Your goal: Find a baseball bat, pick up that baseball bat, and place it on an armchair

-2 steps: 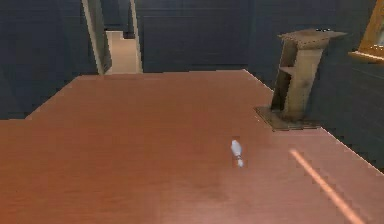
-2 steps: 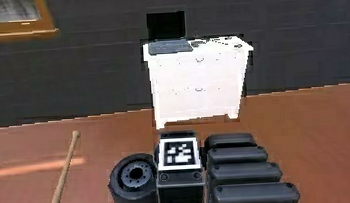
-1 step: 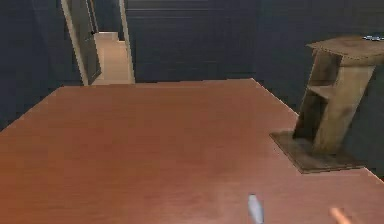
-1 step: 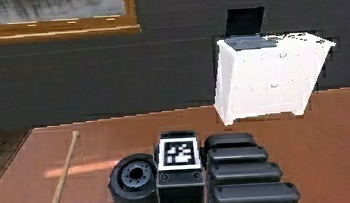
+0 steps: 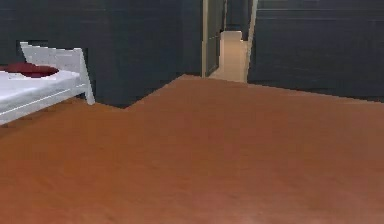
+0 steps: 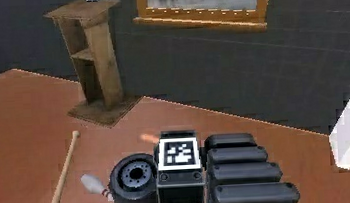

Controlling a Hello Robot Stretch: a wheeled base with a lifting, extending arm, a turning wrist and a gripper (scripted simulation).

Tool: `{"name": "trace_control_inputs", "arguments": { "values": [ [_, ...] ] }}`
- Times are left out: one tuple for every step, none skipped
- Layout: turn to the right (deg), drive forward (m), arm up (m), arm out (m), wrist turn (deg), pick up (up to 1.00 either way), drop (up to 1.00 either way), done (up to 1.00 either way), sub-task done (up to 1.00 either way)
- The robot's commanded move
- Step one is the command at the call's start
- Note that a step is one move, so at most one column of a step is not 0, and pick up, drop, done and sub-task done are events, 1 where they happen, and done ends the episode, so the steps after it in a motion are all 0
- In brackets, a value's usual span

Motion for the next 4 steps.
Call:
{"name": "trace_control_inputs", "arguments": {
  "values": [
    [0.0, 0.05, 0.0, 0.0, 0.0, 0.0, 0.0, 0.0, 0.0],
    [-18.0, 0.0, 0.0, 0.0, 0.0, 0.0, 0.0, 0.0, 0.0],
    [0.0, 0.45, 0.0, 0.0, 0.0, 0.0, 0.0, 0.0, 0.0],
    [-45.0, 0.0, 0.0, 0.0, 0.0, 0.0, 0.0, 0.0, 0.0]
  ]
}}
